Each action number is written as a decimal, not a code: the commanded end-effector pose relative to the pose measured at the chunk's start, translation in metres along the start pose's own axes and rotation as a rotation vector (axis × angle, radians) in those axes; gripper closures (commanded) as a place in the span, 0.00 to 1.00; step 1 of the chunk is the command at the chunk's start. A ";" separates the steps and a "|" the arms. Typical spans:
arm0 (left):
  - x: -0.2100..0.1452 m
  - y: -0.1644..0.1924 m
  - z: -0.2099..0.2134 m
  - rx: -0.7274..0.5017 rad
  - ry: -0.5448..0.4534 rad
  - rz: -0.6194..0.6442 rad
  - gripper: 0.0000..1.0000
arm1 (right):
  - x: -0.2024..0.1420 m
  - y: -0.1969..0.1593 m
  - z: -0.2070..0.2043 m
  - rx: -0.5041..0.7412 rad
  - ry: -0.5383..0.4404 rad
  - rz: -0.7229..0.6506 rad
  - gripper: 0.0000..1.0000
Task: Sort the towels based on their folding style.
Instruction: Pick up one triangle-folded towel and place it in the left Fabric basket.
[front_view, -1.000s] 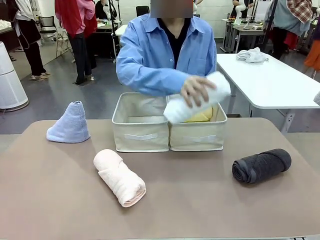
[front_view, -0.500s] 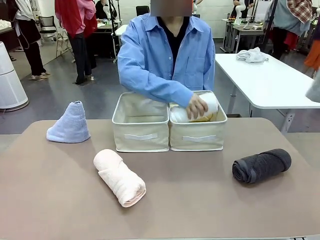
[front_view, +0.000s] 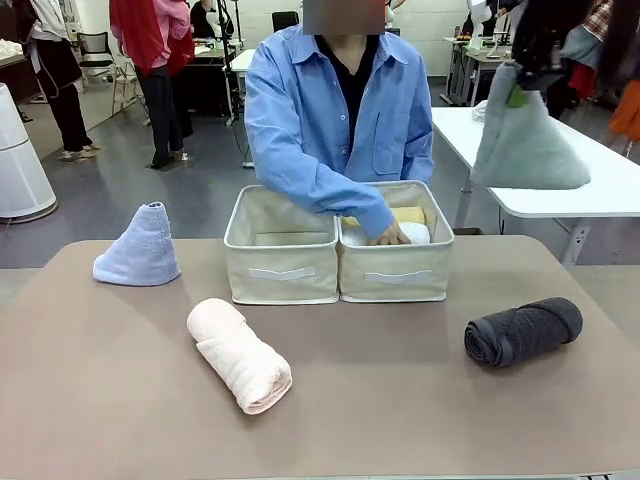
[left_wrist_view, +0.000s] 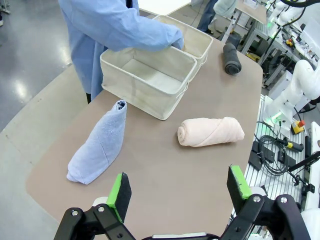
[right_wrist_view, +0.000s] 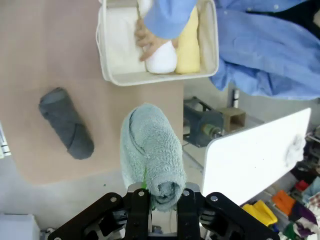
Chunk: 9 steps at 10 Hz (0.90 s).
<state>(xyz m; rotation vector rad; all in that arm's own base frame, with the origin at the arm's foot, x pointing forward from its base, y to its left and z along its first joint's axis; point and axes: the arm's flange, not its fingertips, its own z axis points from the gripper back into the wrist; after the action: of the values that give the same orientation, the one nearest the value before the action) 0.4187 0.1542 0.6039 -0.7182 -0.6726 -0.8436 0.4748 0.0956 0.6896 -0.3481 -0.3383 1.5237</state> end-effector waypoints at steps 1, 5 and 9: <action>0.001 -0.001 -0.001 0.003 -0.012 -0.002 0.00 | -0.018 -0.015 0.013 0.008 0.014 -0.017 0.82; 0.001 -0.001 -0.001 0.003 -0.012 -0.002 0.00 | 0.000 0.000 0.000 0.000 0.000 0.000 0.82; 0.001 -0.001 -0.001 0.003 -0.012 -0.002 0.00 | 0.000 0.000 0.000 0.000 0.000 0.000 0.82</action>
<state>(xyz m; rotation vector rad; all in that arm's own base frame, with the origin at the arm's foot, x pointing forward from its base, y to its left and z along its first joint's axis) 0.4187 0.1542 0.6038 -0.7183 -0.6725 -0.8436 0.4804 0.0976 0.6919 -0.3500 -0.3305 1.5247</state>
